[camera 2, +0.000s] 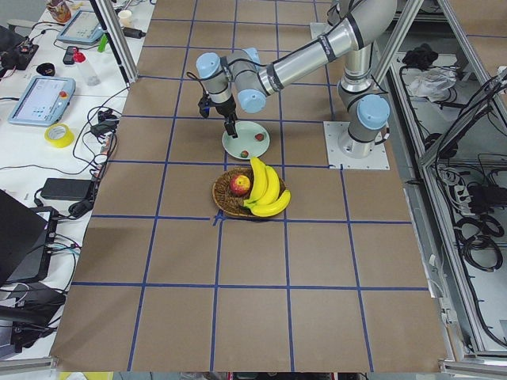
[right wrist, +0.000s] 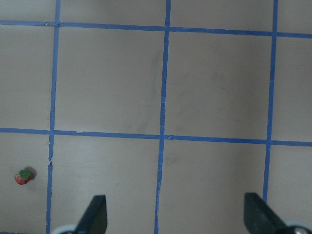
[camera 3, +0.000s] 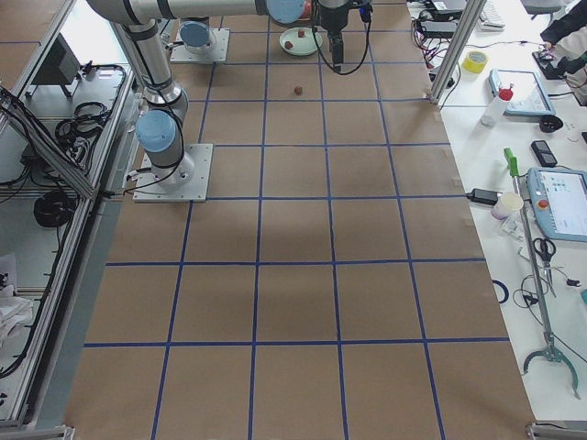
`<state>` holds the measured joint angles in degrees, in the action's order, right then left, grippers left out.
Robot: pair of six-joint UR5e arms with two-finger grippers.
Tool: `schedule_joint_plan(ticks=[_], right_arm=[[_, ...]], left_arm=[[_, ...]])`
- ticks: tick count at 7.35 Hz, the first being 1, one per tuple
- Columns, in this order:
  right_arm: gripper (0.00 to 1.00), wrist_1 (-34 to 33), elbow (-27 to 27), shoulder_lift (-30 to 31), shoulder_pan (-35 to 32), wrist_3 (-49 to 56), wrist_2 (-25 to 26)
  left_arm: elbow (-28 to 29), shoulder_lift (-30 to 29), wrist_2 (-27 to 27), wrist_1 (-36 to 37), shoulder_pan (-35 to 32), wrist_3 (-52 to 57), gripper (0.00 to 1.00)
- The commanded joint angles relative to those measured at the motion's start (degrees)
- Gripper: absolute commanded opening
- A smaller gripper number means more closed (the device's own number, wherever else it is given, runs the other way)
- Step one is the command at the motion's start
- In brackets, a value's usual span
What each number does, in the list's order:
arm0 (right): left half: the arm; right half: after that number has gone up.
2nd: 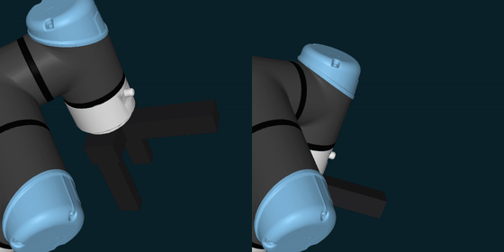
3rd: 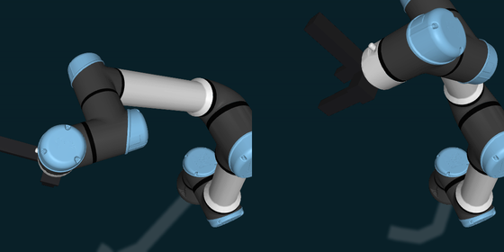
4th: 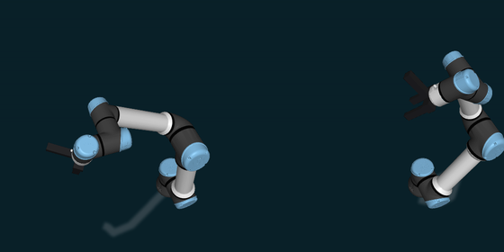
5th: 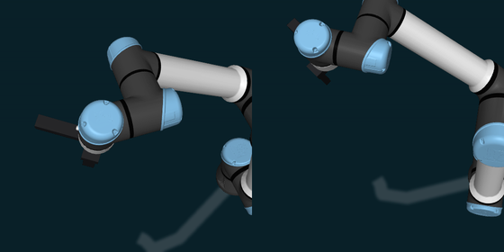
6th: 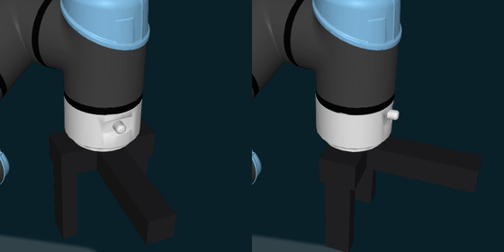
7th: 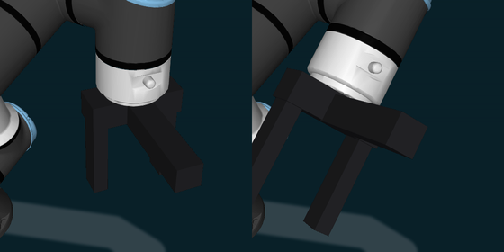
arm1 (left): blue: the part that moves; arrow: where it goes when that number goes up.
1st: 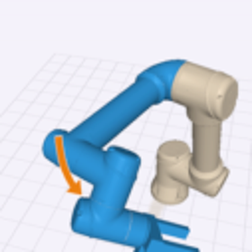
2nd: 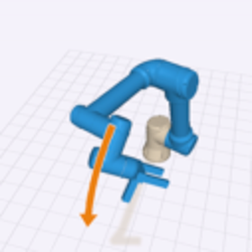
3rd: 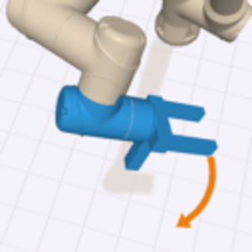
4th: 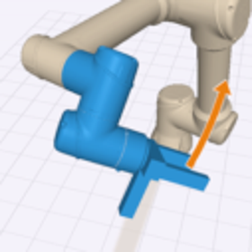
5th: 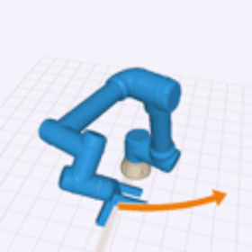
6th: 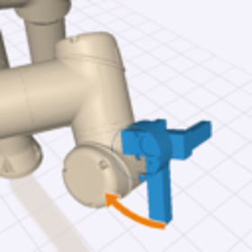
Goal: Collect all strawberries into plate
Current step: 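Reach the left gripper to the last strawberry and grasp it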
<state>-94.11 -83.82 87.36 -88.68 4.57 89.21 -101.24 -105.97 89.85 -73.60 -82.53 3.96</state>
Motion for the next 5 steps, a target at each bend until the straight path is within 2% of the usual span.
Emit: schedule_joint_plan(ticks=[1, 2, 3, 5], right_arm=[[1.0, 0.06, -0.03, 0.0, 0.0, 0.0, 0.0], [1.0, 0.06, -0.03, 0.0, 0.0, 0.0, 0.0], [1.0, 0.06, -0.03, 0.0, 0.0, 0.0, 0.0], [1.0, 0.06, -0.03, 0.0, 0.0, 0.0, 0.0]], left_arm=[[0.25, 0.59, -2.13, 1.52, -10.05, -8.93, 1.0], [-0.45, -0.81, -2.31, 6.49, -14.89, -14.19, 1.0], [-1.5, -1.34, -5.18, 8.89, -18.59, -16.41, 1.0], [-8.85, -1.44, -7.75, 18.35, -21.26, -17.75, 1.0]])
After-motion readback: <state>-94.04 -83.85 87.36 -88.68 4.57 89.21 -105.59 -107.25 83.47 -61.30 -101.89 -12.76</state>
